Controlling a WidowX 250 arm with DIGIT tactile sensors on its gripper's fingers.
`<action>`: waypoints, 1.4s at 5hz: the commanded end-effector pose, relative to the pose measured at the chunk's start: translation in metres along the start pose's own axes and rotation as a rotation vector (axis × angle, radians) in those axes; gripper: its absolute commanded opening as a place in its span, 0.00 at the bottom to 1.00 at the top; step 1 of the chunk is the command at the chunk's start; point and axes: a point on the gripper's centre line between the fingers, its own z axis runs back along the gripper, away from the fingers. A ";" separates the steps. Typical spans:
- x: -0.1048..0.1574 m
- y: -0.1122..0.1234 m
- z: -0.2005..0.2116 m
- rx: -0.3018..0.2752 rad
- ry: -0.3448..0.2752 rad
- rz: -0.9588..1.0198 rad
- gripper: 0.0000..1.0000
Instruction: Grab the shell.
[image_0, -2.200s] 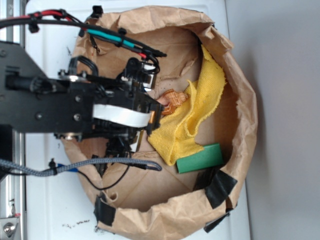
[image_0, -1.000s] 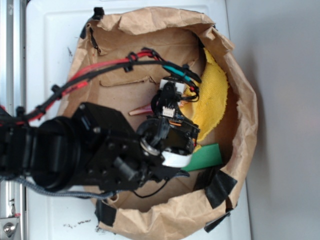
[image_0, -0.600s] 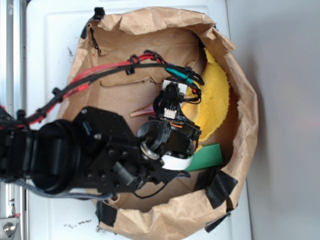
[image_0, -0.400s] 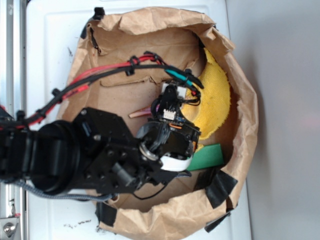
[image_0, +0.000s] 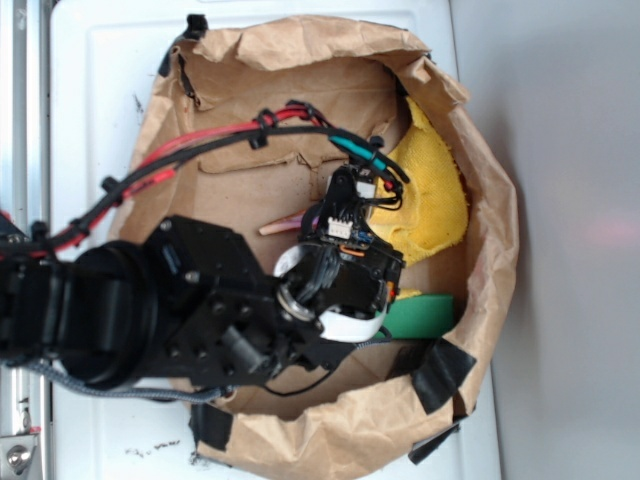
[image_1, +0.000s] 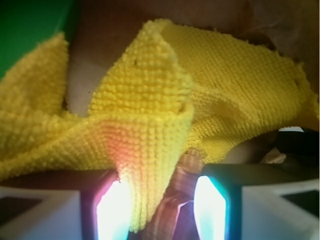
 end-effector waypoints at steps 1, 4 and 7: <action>-0.002 -0.001 0.001 -0.034 -0.017 0.013 0.00; -0.029 0.031 0.046 -0.175 -0.045 -0.041 1.00; -0.018 0.045 0.022 -0.164 0.007 0.019 1.00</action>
